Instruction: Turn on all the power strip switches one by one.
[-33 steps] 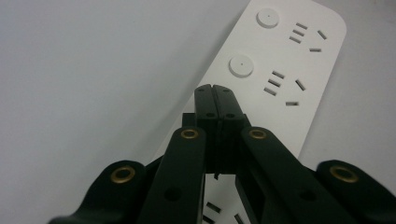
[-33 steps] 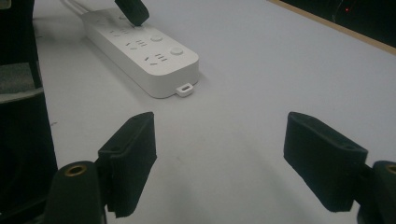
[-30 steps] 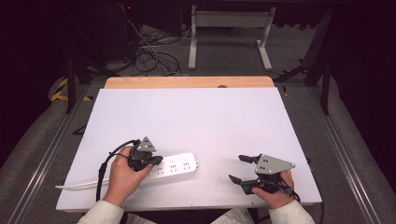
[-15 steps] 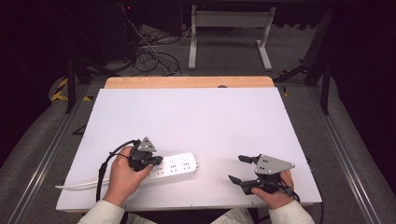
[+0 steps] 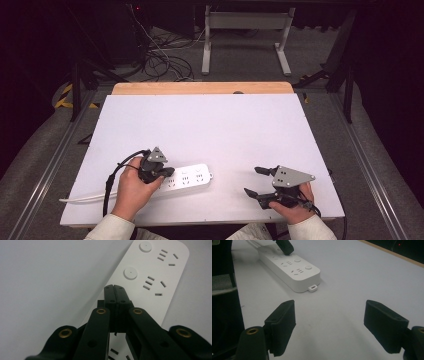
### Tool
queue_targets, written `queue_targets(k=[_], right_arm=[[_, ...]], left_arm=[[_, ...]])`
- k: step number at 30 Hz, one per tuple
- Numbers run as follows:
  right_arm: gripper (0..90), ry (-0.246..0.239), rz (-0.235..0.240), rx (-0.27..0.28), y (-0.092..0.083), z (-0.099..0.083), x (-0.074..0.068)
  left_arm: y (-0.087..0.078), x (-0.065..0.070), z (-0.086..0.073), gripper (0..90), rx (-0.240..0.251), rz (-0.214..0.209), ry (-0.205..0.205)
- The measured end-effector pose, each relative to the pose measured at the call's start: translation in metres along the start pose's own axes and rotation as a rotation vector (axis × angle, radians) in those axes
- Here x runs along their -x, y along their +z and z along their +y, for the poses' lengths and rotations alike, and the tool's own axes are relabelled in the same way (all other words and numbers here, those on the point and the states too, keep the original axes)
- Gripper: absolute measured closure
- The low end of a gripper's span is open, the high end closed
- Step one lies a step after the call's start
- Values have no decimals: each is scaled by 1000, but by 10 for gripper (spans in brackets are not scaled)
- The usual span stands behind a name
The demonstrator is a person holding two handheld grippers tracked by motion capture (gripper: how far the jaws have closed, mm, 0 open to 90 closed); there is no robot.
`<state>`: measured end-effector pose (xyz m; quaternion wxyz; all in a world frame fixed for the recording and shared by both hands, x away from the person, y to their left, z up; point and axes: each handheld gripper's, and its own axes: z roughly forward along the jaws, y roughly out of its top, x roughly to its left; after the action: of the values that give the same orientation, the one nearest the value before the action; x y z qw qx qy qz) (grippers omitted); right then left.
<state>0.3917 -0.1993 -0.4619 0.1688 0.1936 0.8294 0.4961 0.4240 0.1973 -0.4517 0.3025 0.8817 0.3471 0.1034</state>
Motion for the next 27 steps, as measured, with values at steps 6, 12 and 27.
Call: queue_targets(k=[6,12,27], right_arm=[[259,0,0,-1,0,0,0],[259,-1,0,-1,0,0,1],[259,-1,-4,1,-1,-1,2]], left_arm=[[1,1,0,900,-5,8,9],[-15,2,7,900,90,25,2],[-31,9,16,900,112,15,27]])
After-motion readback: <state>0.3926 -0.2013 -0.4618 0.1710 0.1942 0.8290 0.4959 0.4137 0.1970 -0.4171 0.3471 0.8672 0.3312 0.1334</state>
